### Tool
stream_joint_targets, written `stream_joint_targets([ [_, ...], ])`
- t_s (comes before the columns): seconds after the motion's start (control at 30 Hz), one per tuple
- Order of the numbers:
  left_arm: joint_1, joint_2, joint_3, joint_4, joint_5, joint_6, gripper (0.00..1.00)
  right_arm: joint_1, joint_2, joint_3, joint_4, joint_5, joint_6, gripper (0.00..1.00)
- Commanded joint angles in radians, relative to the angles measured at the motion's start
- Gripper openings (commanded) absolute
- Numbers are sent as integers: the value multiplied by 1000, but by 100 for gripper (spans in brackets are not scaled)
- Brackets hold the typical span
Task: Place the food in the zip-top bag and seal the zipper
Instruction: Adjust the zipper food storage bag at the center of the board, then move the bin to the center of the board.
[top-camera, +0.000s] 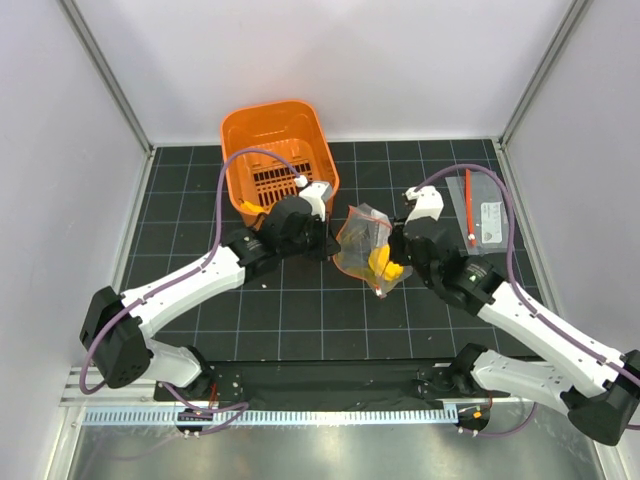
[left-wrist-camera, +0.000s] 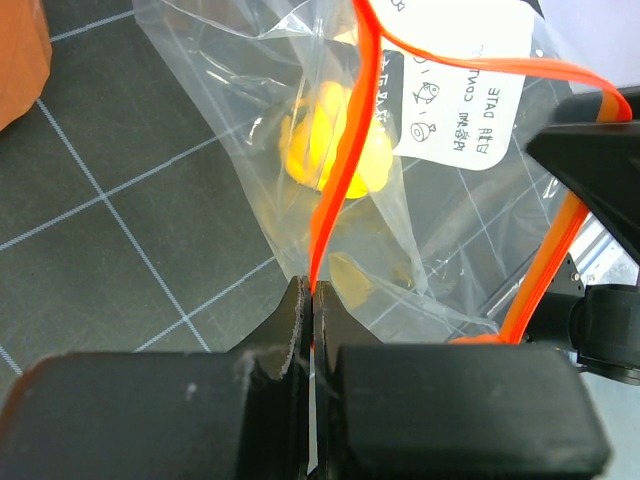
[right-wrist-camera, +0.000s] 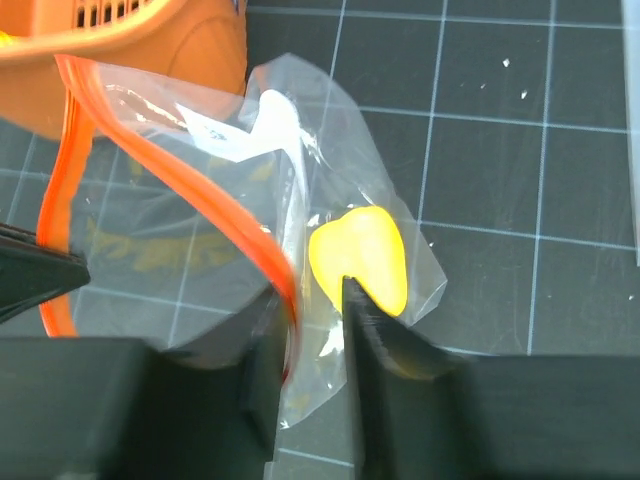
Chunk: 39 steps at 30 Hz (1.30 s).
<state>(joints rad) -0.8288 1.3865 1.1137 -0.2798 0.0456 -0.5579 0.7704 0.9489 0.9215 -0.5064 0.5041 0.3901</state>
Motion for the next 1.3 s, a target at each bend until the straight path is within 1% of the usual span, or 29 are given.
stream_joint_targets([
  [0.0,7,-20,0,57,-7,12,0,-2,28,23,42,-32,4,29],
  [0.07,7,-29,-3,57,-15,13,0,-2,37,25,40,-26,10,13],
  [0.13,7,-35,-5,54,-27,18,3,-3,37,30,31,0,24,1],
  [0.17,7,-40,-5,51,-36,19,10,-2,36,36,14,42,29,1],
  [0.23,7,-64,-6,38,-90,32,17,-2,31,54,-27,97,36,1],
  [0.27,5,-73,-8,34,-114,41,23,-2,31,68,-49,172,38,1],
  [0.33,7,-111,-12,30,-186,73,30,-2,42,132,-133,240,55,1],
  [0.37,5,-124,-9,28,-213,90,36,-2,50,158,-159,282,64,1],
  [0.4,5,-142,7,5,-243,102,39,-3,69,206,-184,298,76,1],
  [0.43,7,-155,11,-4,-325,118,48,-3,77,224,-219,304,78,1],
  [0.5,8,-188,11,-12,-396,136,64,-2,96,261,-242,304,88,1],
  [0.53,10,-195,11,-10,-417,139,87,-2,97,266,-245,298,89,1],
  [0.57,11,-202,14,-13,-441,145,98,-3,97,270,-247,292,89,1],
  [0.6,13,-207,15,-12,-463,150,100,-2,99,270,-248,283,90,1],
  [0.63,19,-207,30,-15,-525,151,100,0,91,267,-250,278,95,1],
  [0.73,45,-166,84,-45,-614,183,100,-2,50,223,-239,255,101,1],
  [0.8,89,-124,126,-59,-635,181,100,-2,25,202,-231,246,107,1],
  [0.83,114,-89,152,-74,-633,171,100,-2,15,191,-228,243,110,1],
  [0.87,135,-17,235,-131,-622,147,100,-3,-7,172,-225,237,112,1],
  [0.9,179,32,277,-159,-609,142,100,-2,-16,163,-221,229,116,1],
  [0.93,198,75,325,-206,-592,144,100,-2,-25,154,-216,222,118,1],
  [0.97,212,165,400,-223,-573,148,100,-3,-35,140,-212,211,121,1],
  [1.03,241,239,466,-242,-575,159,100,-2,-42,129,-210,206,125,1],
  [1.07,247,311,516,-240,-576,162,100,-2,-45,128,-210,202,127,1],
  [1.13,270,379,567,-258,-569,168,100,-2,-50,122,-201,194,130,1],
  [1.17,278,446,642,-283,-560,168,100,-2,-50,114,-196,188,131,1],
  [1.2,290,491,690,-326,-547,152,100,-3,-48,111,-187,183,130,1],
  [1.23,292,532,756,-461,-538,145,100,-2,-45,109,-185,180,130,1],
  [1.27,295,569,811,-532,-529,142,100,-3,-41,108,-184,177,128,1],
])
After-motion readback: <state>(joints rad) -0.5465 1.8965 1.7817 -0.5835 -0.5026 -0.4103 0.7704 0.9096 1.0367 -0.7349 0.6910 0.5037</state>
